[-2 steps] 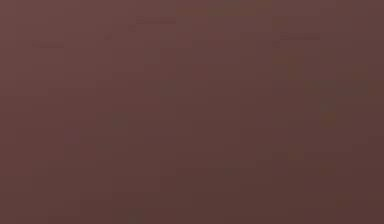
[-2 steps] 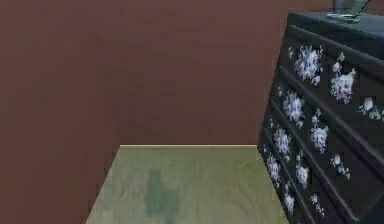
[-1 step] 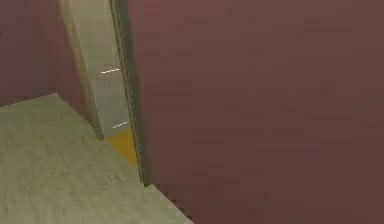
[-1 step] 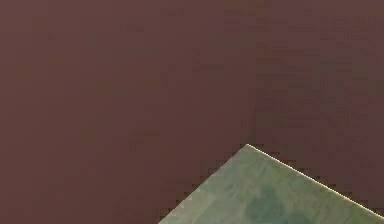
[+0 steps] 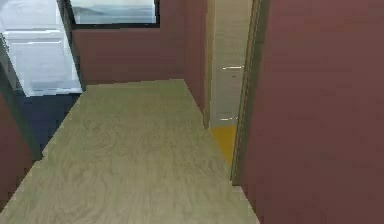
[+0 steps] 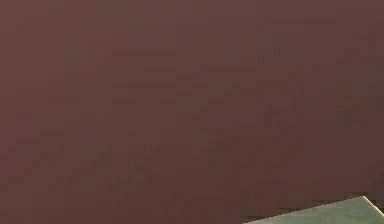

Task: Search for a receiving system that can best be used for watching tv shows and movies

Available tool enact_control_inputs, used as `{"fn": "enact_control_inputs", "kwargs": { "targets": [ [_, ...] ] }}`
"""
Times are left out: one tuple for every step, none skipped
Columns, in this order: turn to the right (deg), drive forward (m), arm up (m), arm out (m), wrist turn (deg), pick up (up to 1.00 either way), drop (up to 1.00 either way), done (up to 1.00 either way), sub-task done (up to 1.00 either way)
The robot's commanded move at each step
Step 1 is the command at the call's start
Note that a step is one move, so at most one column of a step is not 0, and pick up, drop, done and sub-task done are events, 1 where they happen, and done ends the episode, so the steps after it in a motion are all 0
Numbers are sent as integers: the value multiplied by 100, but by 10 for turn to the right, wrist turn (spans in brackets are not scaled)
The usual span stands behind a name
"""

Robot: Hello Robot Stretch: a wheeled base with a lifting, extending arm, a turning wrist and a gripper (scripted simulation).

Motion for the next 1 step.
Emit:
{"fn": "enact_control_inputs", "kwargs": {
  "targets": [
    [0, 100, 0, 0, 0, 0, 0, 0, 0]
  ]
}}
